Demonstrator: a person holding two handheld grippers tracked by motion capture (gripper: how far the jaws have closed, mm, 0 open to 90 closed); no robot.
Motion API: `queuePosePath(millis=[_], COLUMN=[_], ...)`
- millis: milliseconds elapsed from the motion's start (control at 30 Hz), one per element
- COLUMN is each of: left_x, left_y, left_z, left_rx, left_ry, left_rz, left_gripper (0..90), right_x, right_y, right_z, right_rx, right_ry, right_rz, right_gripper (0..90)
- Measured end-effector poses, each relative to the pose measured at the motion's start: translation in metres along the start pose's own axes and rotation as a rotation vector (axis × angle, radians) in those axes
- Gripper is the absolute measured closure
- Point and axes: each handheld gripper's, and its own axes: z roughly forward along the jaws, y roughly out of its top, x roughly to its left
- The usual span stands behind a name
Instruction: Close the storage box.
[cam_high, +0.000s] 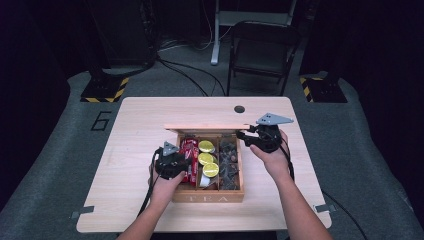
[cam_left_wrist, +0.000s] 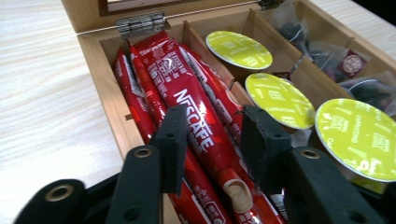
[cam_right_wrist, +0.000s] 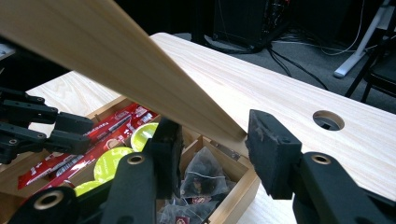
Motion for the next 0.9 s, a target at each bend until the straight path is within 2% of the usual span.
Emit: queuePosePath(millis=[200, 333, 400, 533, 700, 733, 900], left_x=[-0.003, -0.002, 0.000, 0.000, 0.000, 0.000, 0.002], left_y=[-0.001, -0.001, 0.000, 0.001, 0.004, 0.005, 0.008], left_z=[0.000, -0.001, -0.002, -0.004, -0.011, -0.013, -0.022], left_rx=[0.002, -0.009, -0.019, -0.031, -0.049, -0.053, -0.070], left_ry=[0.018, 0.016, 0.015, 0.008, 0.006, -0.003, -0.003], left_rz=[0.009, -0.029, -0.035, -0.060, -0.055, -0.073, -0.078], left_gripper=[73.2, 78.9, 81.5, 83.4, 85.5, 85.5, 85.6], right_x=[0.000, 0.000, 0.000, 0.000, 0.000, 0.000, 0.000], right_y=[0.000, 0.000, 0.000, 0.000, 0.000, 0.000, 0.000], right_z=[0.000, 0.000, 0.000, 0.000, 0.000, 0.000, 0.000], right_rx=[0.001, 0.001, 0.001, 0.002, 0.002, 0.002, -0.001], right_ry=[0.003, -0.001, -0.001, -0.001, 0.000, 0.002, -0.002], right_rz=[-0.008, -0.009, -0.008, -0.006, -0.004, -0.007, 0.001], right_gripper=[55.5, 55.6, 55.6, 55.6, 55.6, 55.6, 55.6])
